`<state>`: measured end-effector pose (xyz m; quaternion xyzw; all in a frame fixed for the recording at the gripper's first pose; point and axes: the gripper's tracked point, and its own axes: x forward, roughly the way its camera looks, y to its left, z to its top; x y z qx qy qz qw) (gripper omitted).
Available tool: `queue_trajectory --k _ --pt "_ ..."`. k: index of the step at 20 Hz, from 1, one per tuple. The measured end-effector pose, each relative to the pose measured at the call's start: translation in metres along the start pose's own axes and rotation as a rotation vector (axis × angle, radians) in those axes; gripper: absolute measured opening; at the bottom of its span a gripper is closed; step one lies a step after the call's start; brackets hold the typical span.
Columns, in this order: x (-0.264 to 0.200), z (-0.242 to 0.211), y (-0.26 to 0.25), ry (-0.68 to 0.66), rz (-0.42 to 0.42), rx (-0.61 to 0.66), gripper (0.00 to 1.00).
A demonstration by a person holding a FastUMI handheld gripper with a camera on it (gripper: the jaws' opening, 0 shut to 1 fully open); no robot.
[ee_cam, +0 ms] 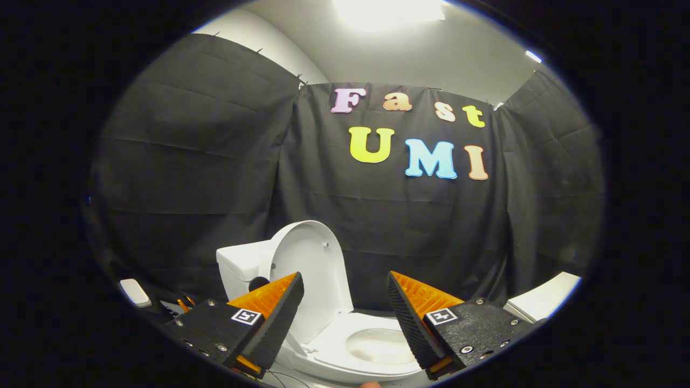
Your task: Open the toilet lid.
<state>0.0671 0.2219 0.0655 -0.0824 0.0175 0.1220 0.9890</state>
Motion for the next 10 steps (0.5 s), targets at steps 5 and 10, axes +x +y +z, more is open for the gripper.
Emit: queue_trajectory --k 5,10 --pt "-0.019 0.007 -0.05 -0.011 -0.081 0.073 0.95" --pt "-0.039 -0.005 -0.092 -0.01 -0.16 0.082 0.95"
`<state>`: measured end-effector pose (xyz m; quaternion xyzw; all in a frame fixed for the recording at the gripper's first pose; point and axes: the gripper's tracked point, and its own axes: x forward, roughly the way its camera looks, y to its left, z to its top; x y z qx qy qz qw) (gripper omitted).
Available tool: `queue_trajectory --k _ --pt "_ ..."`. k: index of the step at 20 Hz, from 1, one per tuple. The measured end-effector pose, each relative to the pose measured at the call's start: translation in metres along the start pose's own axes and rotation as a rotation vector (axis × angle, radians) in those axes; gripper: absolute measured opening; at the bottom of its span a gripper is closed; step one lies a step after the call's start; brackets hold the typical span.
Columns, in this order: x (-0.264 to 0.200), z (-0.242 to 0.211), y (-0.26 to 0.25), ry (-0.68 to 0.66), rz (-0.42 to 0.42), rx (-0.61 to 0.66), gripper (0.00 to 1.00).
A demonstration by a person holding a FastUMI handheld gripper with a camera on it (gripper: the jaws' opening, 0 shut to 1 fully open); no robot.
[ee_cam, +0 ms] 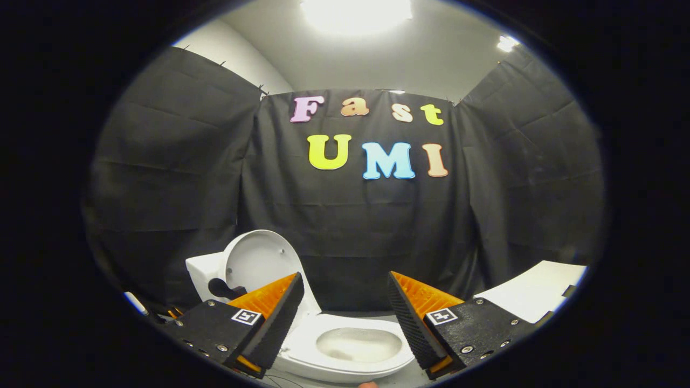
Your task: Open the toilet lid.
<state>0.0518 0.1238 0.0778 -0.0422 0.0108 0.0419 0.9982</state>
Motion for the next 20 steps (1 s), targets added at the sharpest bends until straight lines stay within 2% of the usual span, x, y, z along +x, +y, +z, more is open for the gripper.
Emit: queue_trajectory --k 10,20 --pt "-0.048 -0.017 -0.079 -0.001 -0.122 0.056 0.95" --pt "-0.07 -0.053 -0.106 0.026 -0.153 0.019 0.95"
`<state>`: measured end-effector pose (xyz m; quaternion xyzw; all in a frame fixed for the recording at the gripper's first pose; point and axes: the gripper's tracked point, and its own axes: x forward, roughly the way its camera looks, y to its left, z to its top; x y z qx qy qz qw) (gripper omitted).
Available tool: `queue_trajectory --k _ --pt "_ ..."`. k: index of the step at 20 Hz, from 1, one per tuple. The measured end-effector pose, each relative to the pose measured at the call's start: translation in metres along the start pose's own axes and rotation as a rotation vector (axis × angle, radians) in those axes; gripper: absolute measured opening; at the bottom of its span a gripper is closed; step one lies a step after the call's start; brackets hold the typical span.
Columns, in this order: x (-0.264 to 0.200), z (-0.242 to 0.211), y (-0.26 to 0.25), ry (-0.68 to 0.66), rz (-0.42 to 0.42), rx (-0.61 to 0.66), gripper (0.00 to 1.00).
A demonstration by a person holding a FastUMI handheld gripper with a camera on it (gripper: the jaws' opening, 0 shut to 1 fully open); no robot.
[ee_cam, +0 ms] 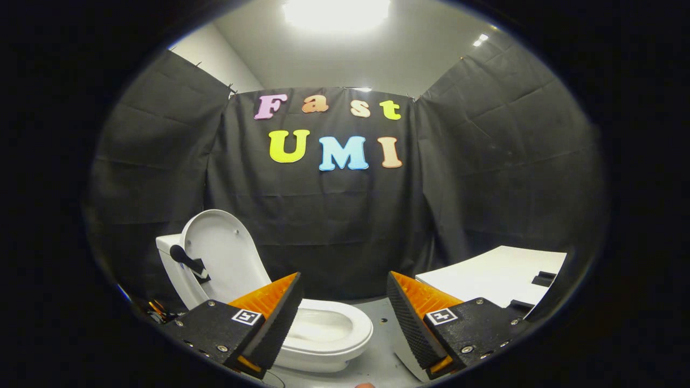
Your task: Open the toilet lid.
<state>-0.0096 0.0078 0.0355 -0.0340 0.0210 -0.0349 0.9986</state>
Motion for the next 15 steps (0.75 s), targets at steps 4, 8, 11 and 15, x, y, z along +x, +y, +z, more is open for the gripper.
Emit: queue_trajectory --k 4,8,11,15 --pt "0.0026 -0.0035 -0.0027 0.012 -0.004 0.006 0.95" --pt "0.0024 -0.0087 -0.0025 0.024 -0.006 0.004 0.95" --pt "0.0022 -0.0076 0.0008 0.021 0.0 0.003 0.95" --pt "0.0038 -0.0081 0.0016 0.022 0.005 0.003 0.95"
